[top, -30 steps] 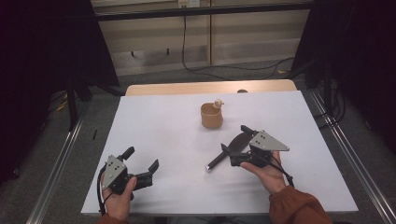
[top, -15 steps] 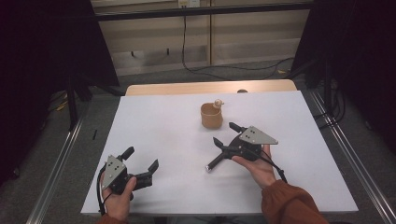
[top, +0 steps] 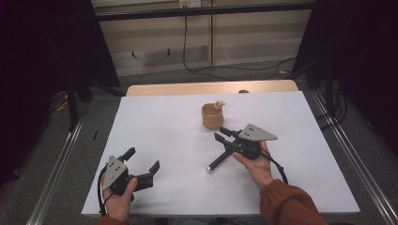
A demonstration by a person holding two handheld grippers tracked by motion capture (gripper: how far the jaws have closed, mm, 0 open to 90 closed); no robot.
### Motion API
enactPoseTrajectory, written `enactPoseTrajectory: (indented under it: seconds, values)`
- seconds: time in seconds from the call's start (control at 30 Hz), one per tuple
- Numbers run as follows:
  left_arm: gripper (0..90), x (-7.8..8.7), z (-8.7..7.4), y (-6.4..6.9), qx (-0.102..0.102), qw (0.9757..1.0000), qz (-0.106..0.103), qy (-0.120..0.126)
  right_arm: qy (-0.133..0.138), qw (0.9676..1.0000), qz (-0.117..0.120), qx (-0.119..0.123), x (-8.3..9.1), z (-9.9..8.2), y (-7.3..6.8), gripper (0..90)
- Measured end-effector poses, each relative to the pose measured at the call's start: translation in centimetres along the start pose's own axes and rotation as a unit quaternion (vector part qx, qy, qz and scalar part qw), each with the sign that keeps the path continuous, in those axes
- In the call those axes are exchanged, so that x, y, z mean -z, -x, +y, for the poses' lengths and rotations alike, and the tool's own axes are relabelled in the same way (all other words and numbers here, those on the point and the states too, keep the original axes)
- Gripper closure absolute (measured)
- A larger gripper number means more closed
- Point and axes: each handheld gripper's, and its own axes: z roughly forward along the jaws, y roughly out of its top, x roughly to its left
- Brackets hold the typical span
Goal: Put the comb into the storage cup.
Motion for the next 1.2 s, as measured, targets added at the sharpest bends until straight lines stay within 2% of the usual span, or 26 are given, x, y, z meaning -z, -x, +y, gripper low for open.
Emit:
enactPoseTrajectory:
  seconds: [0.03, 0.07, 0.1, 0.13, 0.2, 0.33, 0.4, 0.57, 0.63, 0.8, 0.87, 0.93, 0.97, 1.0, 1.03, 1.07, 1.1, 1.13, 1.17, 1.2]
  values:
    - [1.9, 0.0, 0.0, 0.0, 0.000, 1.0000, 0.000, -0.001, 0.000, 1.0000, 0.000, 0.000, 0.0, 0.0, 0.0, 67.8]
    - [1.9, 0.0, 0.0, 0.0, 0.000, 1.0000, 0.001, 0.000, -0.012, 0.9997, 0.019, -0.003, -0.1, -0.1, -0.1, 75.9]
    - [1.9, 0.0, 0.0, 0.0, 0.000, 1.0000, 0.001, 0.000, -0.016, 0.9995, 0.026, -0.004, -0.1, -0.1, -0.2, 78.6]
    - [1.9, 0.0, 0.0, 0.0, 0.000, 1.0000, 0.002, -0.001, -0.016, 0.9995, 0.026, -0.004, -0.1, -0.1, -0.2, 78.6]
    - [1.9, 0.0, 0.0, 0.0, 0.001, 1.0000, 0.003, 0.000, -0.033, 0.9986, 0.041, -0.006, -0.2, -0.2, -0.4, 82.9]
    - [1.9, 0.0, 0.0, 0.0, 0.000, 1.0000, 0.003, -0.001, -0.046, 0.9977, 0.048, -0.014, -0.2, -0.1, -0.4, 87.9]
    - [1.9, 0.0, 0.0, 0.0, -0.001, 1.0000, 0.003, -0.001, -0.047, 0.9977, 0.048, -0.013, -0.2, -0.1, -0.3, 89.5]
    - [1.9, 0.0, 0.0, 0.0, -0.002, 1.0000, 0.004, 0.000, -0.078, 0.9951, 0.057, -0.021, -0.3, 0.7, -0.5, 90.0]
    - [1.9, 0.0, 0.0, -0.1, -0.003, 1.0000, 0.003, -0.001, -0.091, 0.9939, 0.060, -0.016, -0.5, 1.2, -0.6, 90.0]
    - [1.9, 0.0, 0.0, -0.1, -0.004, 1.0000, 0.003, -0.001, -0.139, 0.9869, 0.081, -0.008, -1.5, 2.1, -0.8, 90.0]
    - [1.9, 0.0, 0.0, -0.1, -0.002, 1.0000, 0.004, -0.001, -0.143, 0.9862, 0.083, -0.012, -1.7, 2.2, -0.8, 90.0]
    - [1.9, 0.0, 0.0, -0.1, -0.001, 1.0000, 0.004, -0.002, -0.151, 0.9840, 0.092, -0.017, -2.0, 2.2, -0.9, 90.0]
    - [1.9, 0.0, 0.0, -0.1, -0.002, 1.0000, 0.003, -0.001, -0.162, 0.9815, 0.097, -0.028, -2.2, 1.9, -0.9, 90.0]
    - [1.9, 0.0, 0.0, 0.0, 0.000, 1.0000, 0.004, -0.001, -0.162, 0.9815, 0.097, -0.028, -2.2, 1.9, -0.9, 90.0]
    - [1.9, 0.0, 0.0, 0.0, 0.000, 1.0000, 0.004, -0.001, -0.181, 0.9780, 0.097, -0.035, -2.5, 1.6, -0.9, 90.0]
    - [1.9, 0.1, 0.0, 0.0, 0.000, 1.0000, 0.004, -0.001, -0.181, 0.9780, 0.097, -0.035, -2.5, 1.6, -0.9, 90.0]
    - [1.9, 0.1, 0.0, 0.0, 0.000, 1.0000, 0.003, -0.001, -0.202, 0.9732, 0.100, -0.044, -2.7, 1.2, -0.8, 90.0]
    - [1.9, 0.0, 0.0, -0.1, -0.001, 1.0000, 0.003, -0.001, -0.212, 0.9711, 0.102, -0.043, -2.8, 1.1, -0.8, 90.0]
    - [1.9, 0.0, 0.0, -0.1, -0.001, 1.0000, 0.004, -0.002, -0.212, 0.9711, 0.102, -0.043, -2.8, 1.1, -0.8, 90.0]
    - [1.9, 0.0, -0.1, -0.1, -0.001, 1.0000, 0.004, -0.002, -0.221, 0.9687, 0.104, -0.045, -2.8, 1.1, -0.8, 90.0]
